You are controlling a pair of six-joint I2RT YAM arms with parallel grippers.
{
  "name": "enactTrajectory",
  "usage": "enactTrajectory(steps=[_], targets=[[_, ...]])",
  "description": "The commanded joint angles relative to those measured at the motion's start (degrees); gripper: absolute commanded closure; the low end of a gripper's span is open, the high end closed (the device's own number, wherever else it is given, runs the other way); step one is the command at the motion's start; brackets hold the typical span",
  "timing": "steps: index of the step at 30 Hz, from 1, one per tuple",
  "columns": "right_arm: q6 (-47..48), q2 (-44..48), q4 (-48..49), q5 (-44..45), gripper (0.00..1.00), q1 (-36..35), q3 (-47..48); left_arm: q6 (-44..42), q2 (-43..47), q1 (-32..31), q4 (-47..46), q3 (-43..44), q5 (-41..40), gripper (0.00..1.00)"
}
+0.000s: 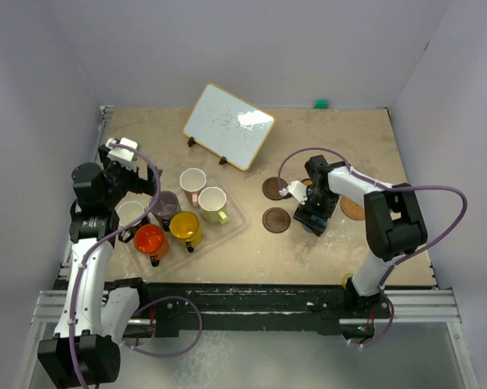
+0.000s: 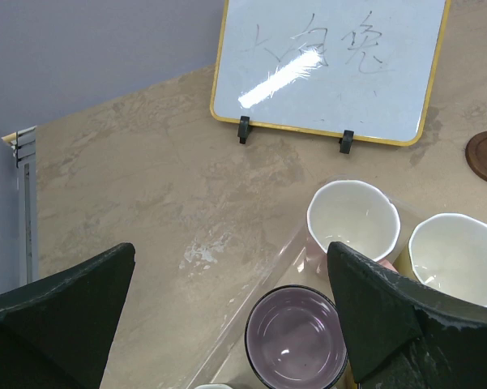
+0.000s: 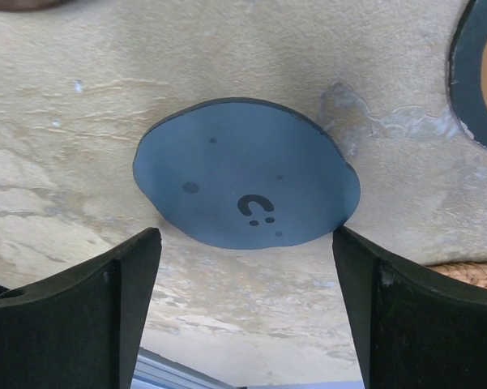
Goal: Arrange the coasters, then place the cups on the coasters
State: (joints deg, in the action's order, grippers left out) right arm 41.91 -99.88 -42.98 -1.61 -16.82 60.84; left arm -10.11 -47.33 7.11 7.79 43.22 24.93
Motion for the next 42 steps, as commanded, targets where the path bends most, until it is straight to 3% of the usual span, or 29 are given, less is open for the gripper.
enactTrajectory(steps=[1,11,20,32,42], targets=[[-1.5,4.4,-3.1,-5.3,0.09,0.0,1.7,-0.8,0.8,0.6,-2.6,0.3,0.9,0.01],[-3.2,12.1,-3.1,-8.4,0.05,8.2,4.5,-0.4,1.4,0.6,-2.7,0.3,1.6,0.01],[-7.2,4.7,1.0,-7.5,0.1,21.0,11.9,-0.2,1.5,0.6,-3.0,0.1,1.9,0.01],[-15.8,-3.3,7.4,-7.8,0.09,21.4,21.4,-0.3,-0.5,0.6,-3.4,-0.2,-0.1,0.01],[-19.6,-7.7,13.2,-3.9,0.09,21.0,24.0,0.8,-0.4,0.6,-3.7,-0.3,0.6,0.01]])
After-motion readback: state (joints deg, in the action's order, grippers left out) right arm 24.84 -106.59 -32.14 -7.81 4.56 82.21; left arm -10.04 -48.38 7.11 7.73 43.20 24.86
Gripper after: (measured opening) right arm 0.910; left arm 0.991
